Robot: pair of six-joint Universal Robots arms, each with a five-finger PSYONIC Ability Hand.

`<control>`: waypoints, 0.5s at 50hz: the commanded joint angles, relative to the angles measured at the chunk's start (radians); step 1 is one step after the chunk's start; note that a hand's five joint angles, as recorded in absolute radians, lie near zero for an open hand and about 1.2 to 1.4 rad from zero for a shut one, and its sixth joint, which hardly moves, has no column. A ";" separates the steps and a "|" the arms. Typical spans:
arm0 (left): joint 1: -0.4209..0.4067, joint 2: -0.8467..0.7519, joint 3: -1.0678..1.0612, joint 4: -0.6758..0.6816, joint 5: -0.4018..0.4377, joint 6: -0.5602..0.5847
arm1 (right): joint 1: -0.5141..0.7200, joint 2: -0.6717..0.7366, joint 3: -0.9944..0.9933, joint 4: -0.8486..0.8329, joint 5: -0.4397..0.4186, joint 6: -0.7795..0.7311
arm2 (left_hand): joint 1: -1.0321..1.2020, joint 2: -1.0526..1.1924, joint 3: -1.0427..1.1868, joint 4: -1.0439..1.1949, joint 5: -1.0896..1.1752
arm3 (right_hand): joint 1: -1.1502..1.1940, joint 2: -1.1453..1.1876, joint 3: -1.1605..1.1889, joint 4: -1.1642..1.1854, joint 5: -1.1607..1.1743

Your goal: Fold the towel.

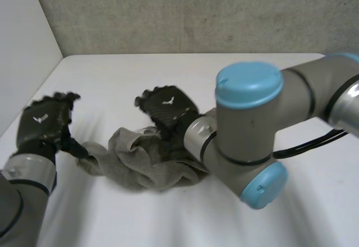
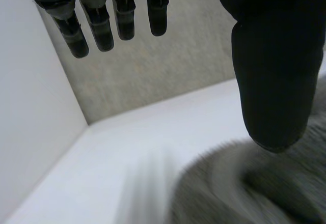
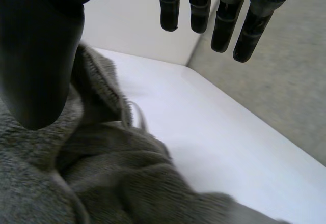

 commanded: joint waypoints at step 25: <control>-0.178 -0.232 0.288 -0.031 0.432 0.089 | -0.381 -0.349 0.681 -0.099 -0.023 -0.151 | 0.428 0.432 0.432 0.429 0.434 | 0.182 0.168 0.173 0.165 0.190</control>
